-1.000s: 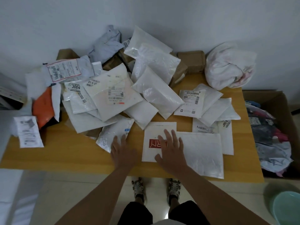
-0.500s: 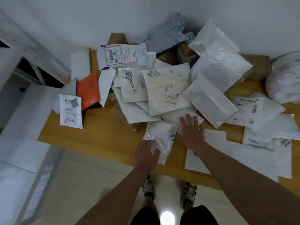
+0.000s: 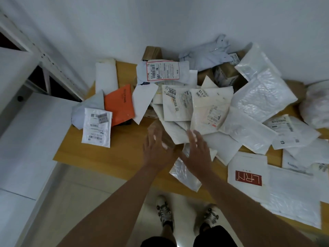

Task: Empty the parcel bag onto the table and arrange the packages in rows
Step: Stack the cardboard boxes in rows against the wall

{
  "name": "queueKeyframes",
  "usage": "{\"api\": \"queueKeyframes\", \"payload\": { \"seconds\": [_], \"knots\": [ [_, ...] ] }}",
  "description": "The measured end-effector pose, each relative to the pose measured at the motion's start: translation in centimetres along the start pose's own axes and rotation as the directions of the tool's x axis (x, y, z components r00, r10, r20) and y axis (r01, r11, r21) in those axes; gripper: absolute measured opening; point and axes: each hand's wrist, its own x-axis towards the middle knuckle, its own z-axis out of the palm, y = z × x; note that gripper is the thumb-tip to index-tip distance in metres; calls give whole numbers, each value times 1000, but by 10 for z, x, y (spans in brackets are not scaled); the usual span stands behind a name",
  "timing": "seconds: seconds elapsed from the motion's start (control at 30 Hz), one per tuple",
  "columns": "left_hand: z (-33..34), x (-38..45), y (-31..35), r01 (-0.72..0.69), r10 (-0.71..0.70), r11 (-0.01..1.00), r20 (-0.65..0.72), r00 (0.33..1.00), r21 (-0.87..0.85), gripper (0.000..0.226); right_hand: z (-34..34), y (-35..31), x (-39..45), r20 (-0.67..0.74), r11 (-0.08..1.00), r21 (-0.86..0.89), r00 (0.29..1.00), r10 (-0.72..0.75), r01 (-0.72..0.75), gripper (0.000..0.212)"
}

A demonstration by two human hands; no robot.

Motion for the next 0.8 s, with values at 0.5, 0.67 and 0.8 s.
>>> {"api": "queueKeyframes", "payload": {
  "seconds": [0.5, 0.67, 0.8],
  "knots": [
    [-11, 26, -14, 80, -107, 980, 140, 984, 183, 118, -39, 4, -26, 63, 398, 815, 748, 661, -421, 31],
    [-30, 6, -39, 139, -163, 969, 103, 981, 206, 121, -17, 3, -48, 120, 396, 777, 733, 669, -489, 28],
    [-44, -18, -61, 252, -269, 958, 116, 956, 138, 128, -3, -11, -41, 236, 338, 774, 740, 630, -535, 36]
  ]
}}
